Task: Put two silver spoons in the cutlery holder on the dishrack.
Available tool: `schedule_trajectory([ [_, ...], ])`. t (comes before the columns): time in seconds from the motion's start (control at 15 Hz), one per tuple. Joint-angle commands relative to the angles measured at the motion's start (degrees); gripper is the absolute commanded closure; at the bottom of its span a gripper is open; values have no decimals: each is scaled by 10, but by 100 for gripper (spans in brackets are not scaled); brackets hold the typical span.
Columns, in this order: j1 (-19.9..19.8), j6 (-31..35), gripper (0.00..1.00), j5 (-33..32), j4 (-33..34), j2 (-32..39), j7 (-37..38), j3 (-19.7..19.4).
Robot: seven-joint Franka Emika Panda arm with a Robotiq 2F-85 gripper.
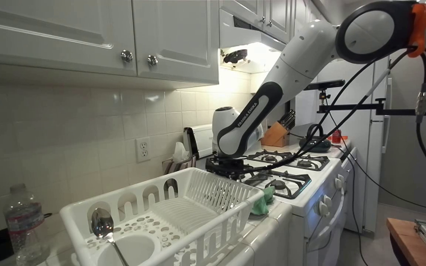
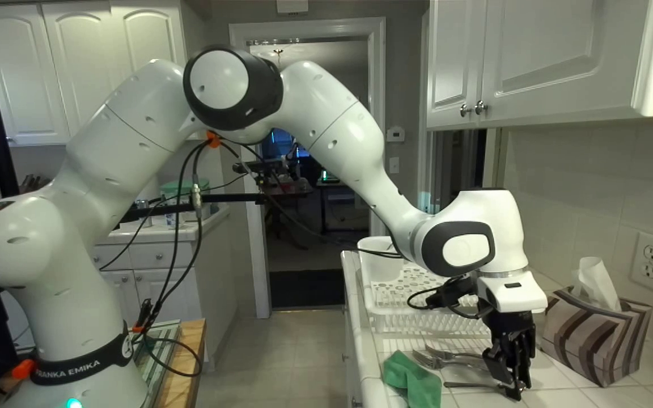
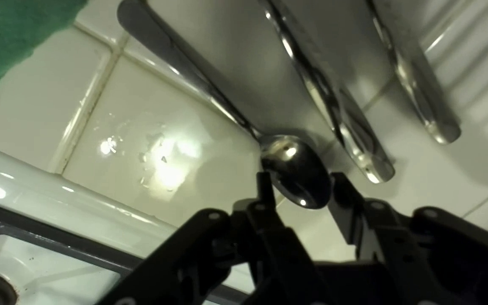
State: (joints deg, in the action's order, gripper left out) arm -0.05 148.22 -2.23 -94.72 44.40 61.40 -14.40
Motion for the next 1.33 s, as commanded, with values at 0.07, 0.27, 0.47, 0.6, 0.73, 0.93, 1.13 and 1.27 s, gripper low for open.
schedule_trajectory([
  [0.07,-3,-20,97,15,28,12,-13,3],
  [0.27,-3,-22,100,15,33,11,-11,3],
  [0.47,-4,-25,99,15,35,11,-13,5],
  [0.6,-8,-25,99,18,34,8,-19,10],
  [0.73,-12,-19,99,20,22,-8,-36,16],
  [0.93,-7,-17,99,8,0,-36,-59,10],
  [1.13,4,-29,99,-5,-11,-63,-81,-2],
  [1.27,6,-51,99,-4,-9,-77,-99,2],
])
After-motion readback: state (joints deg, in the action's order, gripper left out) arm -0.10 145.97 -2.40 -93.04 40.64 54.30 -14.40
